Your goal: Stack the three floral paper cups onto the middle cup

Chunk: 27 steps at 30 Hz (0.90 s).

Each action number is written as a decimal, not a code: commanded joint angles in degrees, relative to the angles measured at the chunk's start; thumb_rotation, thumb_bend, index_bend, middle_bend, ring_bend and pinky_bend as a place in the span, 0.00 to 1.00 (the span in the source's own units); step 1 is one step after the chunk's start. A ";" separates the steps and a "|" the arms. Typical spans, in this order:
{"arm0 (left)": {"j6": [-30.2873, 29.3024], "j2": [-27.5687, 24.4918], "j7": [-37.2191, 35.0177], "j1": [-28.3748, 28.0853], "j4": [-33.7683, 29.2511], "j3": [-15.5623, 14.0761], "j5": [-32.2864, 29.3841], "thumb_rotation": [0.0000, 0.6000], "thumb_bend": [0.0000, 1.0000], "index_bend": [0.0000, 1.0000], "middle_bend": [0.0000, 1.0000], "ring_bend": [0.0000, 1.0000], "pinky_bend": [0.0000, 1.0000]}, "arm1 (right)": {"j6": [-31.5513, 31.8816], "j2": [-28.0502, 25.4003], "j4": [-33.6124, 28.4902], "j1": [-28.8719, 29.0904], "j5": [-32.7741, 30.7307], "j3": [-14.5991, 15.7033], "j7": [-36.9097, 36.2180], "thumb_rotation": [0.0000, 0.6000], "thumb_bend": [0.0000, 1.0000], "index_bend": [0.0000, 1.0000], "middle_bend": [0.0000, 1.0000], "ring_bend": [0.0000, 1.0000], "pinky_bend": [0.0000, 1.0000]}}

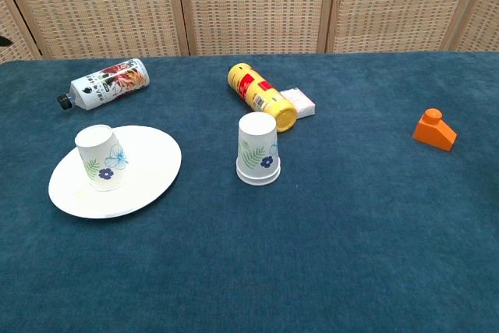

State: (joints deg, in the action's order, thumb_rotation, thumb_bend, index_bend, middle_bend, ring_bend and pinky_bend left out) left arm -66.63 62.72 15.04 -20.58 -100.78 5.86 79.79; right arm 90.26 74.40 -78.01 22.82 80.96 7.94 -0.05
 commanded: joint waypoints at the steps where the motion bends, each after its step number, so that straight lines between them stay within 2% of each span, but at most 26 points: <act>1: 8.75 -0.29 4.19 -7.08 -0.34 1.85 -1.05 1.00 0.00 0.00 0.00 0.00 0.05 | 2.34 -1.24 -3.40 -2.75 2.23 0.31 3.26 1.00 0.00 0.01 0.00 0.00 0.00; 5: 11.14 4.43 5.77 -10.65 4.66 2.67 -1.52 1.00 0.00 0.00 0.01 0.03 0.16 | 3.38 -2.70 -5.29 -4.02 3.06 -1.34 3.57 1.00 0.00 0.02 0.00 0.00 0.00; 9: 12.90 7.95 2.84 -13.26 9.41 2.77 0.24 1.00 0.00 0.09 0.10 0.15 0.26 | 3.44 -3.21 -5.53 -4.80 3.40 -2.71 3.49 1.00 0.00 0.05 0.01 0.00 0.00; 12: 13.52 10.17 1.50 -14.83 13.90 2.34 2.00 1.00 0.00 0.12 0.12 0.17 0.27 | 3.47 -2.96 -4.90 -5.34 3.85 -3.75 3.56 1.00 0.00 0.05 0.02 0.00 0.00; 18: 16.60 12.71 0.32 -17.19 18.98 0.87 2.43 1.00 0.02 0.20 0.17 0.22 0.30 | 3.39 -3.04 -5.07 -6.56 4.79 -5.24 3.86 1.00 0.00 0.06 0.02 0.00 0.00; 21: 16.36 13.60 -1.25 -17.51 20.43 0.16 3.20 1.00 0.06 0.23 0.19 0.23 0.31 | 3.25 -3.08 -5.29 -7.11 5.07 -6.00 4.56 1.00 0.00 0.06 0.02 0.00 0.00; 27: 16.07 14.84 -4.18 -17.96 22.69 -0.73 3.75 1.00 0.06 0.24 0.20 0.23 0.32 | 2.77 -3.16 -5.69 -7.97 5.74 -7.24 5.04 1.00 0.00 0.06 0.02 0.00 0.00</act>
State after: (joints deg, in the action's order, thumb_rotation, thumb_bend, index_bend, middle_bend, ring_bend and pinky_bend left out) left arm -50.41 77.22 11.30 -38.37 -78.49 5.32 83.36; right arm 93.08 71.25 -83.66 14.89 86.66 0.74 4.95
